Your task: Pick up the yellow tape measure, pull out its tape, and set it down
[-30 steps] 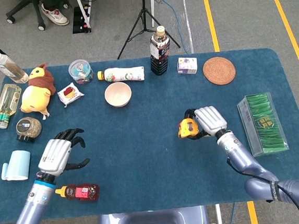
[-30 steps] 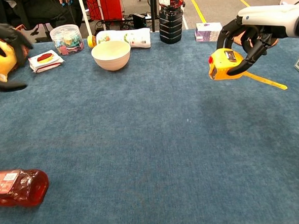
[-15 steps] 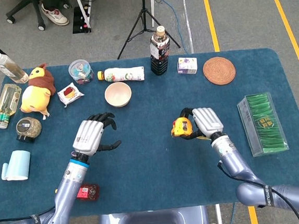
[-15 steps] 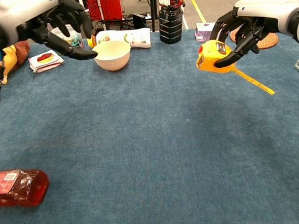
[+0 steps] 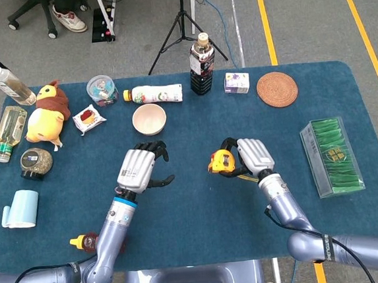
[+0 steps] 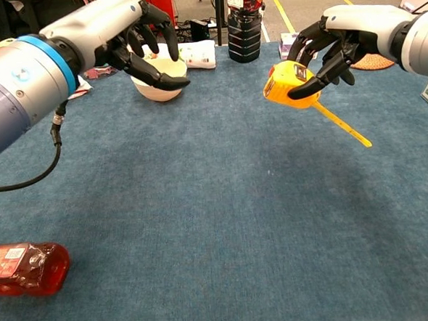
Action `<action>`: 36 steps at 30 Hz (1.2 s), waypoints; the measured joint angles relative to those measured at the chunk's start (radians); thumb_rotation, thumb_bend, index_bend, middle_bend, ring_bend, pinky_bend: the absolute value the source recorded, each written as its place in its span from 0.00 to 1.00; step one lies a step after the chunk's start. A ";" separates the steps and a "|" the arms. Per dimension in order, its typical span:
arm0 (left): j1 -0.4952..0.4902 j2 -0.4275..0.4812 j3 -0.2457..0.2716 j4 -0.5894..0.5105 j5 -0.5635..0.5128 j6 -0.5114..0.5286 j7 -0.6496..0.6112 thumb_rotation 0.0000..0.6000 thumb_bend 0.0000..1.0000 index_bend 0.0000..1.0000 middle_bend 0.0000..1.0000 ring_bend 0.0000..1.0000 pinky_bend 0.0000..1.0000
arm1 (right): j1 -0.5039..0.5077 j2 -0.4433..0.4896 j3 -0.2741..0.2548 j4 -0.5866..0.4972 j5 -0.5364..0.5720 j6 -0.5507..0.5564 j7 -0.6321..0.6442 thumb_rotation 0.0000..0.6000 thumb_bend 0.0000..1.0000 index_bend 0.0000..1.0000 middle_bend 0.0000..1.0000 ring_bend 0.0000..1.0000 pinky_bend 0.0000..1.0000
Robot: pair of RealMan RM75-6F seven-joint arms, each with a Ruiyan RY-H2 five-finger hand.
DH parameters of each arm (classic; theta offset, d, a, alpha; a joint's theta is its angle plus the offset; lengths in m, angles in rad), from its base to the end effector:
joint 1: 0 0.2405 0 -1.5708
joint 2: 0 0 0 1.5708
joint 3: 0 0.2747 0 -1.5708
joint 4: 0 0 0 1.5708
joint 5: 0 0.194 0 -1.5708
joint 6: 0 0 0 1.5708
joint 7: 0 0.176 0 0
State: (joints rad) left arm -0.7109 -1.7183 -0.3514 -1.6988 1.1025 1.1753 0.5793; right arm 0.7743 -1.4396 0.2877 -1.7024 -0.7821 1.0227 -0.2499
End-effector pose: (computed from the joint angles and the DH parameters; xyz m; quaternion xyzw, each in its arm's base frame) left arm -0.0636 0.3565 -0.0061 -0.6655 -0.3819 -0.4933 0.4099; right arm -0.1369 -0.3939 0.0326 0.6189 -0.5300 0.4246 0.3948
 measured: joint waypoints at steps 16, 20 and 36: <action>-0.045 -0.101 0.004 0.074 -0.052 0.033 0.030 0.84 0.14 0.48 0.32 0.31 0.33 | 0.037 -0.075 0.028 0.026 0.067 0.019 -0.030 0.88 0.32 0.67 0.65 0.71 0.72; -0.059 -0.126 -0.001 0.092 -0.066 0.033 0.033 0.83 0.14 0.48 0.32 0.31 0.33 | 0.042 -0.087 0.031 0.028 0.082 0.023 -0.037 0.87 0.32 0.67 0.65 0.71 0.72; -0.112 -0.215 -0.036 0.157 -0.120 0.052 0.056 0.84 0.14 0.48 0.32 0.31 0.33 | 0.048 -0.121 0.058 0.015 0.114 0.058 -0.038 0.87 0.32 0.67 0.65 0.72 0.73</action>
State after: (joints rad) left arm -0.8226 -1.9337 -0.3878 -1.5422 0.9830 1.2278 0.6355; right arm 0.8221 -1.5605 0.3459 -1.6870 -0.6676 1.0811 -0.2881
